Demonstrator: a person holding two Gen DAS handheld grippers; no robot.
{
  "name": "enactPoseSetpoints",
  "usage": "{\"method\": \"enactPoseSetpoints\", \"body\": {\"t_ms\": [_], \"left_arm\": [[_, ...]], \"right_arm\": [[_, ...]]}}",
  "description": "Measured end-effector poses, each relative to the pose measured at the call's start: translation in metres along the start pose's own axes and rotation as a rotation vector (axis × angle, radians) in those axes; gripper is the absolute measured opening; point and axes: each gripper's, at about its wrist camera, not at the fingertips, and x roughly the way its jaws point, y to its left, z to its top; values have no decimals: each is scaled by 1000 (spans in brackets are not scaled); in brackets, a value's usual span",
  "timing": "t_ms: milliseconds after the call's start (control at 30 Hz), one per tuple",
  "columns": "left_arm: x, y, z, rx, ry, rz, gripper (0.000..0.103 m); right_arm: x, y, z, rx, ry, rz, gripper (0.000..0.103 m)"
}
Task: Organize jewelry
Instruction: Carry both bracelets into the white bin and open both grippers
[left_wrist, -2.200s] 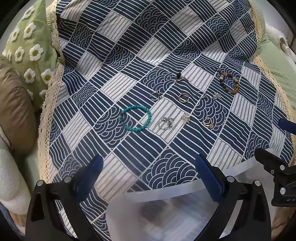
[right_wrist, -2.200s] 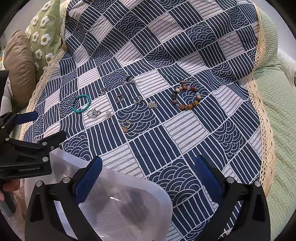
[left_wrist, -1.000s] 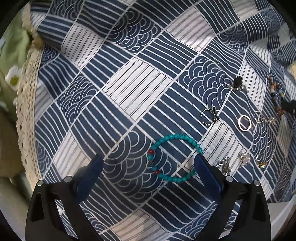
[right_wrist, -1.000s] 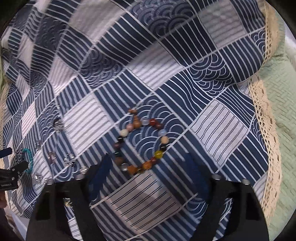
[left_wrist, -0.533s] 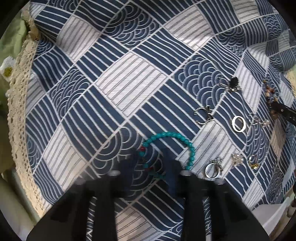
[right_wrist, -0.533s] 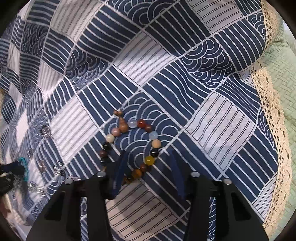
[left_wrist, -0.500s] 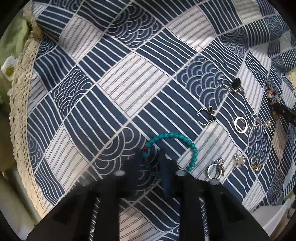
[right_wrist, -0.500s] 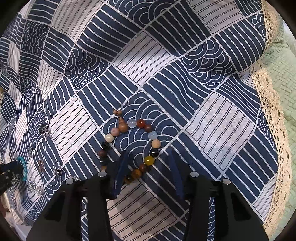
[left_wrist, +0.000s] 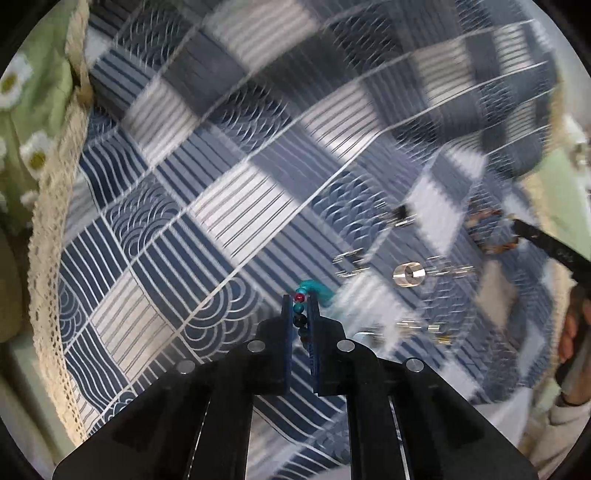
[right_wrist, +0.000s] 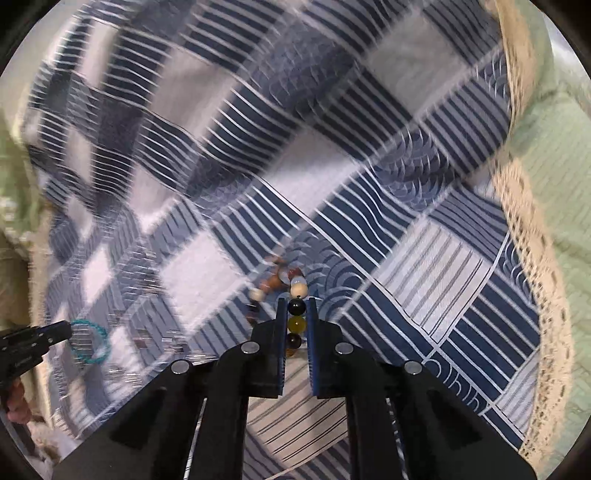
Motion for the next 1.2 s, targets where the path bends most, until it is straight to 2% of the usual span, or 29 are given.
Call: {"method": "enactPoseSetpoints", "body": {"t_ms": [67, 200, 300, 367, 500, 633, 700, 767, 833, 933, 1067, 1133, 1200], "left_arm": [[-23, -11, -5, 23, -35, -26, 7], [-61, -65, -24, 125, -93, -82, 7], [-79, -84, -47, 182, -128, -99, 7], [-97, -100, -75, 223, -166, -116, 7], [-104, -123, -123, 258, -158, -183, 7], [-77, -137, -172, 297, -69, -196, 7], [-63, -142, -184, 317, -30, -185, 7], [-50, -146, -193, 325, 0, -138, 7], [-35, -146, -196, 329, 28, -65, 7], [-6, -137, -194, 312, 85, 86, 7], [9, -126, -192, 281, 132, 145, 8], [10, -127, -192, 288, 140, 139, 9], [7, -128, -193, 291, 133, 128, 14]], "right_arm": [[-18, 10, 1, -29, -28, 28, 11], [-70, 48, -14, -133, -74, 84, 11], [-114, 77, -40, -236, -113, 105, 11], [-142, 92, -68, -291, -124, 152, 11], [-169, 112, -142, -391, -82, 245, 11], [-151, 124, -202, -437, 36, 309, 11], [-132, 126, -221, -448, 94, 302, 11], [-115, 127, -235, -464, 127, 238, 11], [-103, 126, -241, -476, 141, 171, 11], [-86, 122, -244, -483, 157, 88, 11], [-74, 117, -246, -487, 178, 41, 11], [-70, 119, -247, -491, 182, 35, 12], [-68, 119, -246, -479, 183, 28, 22]]}}
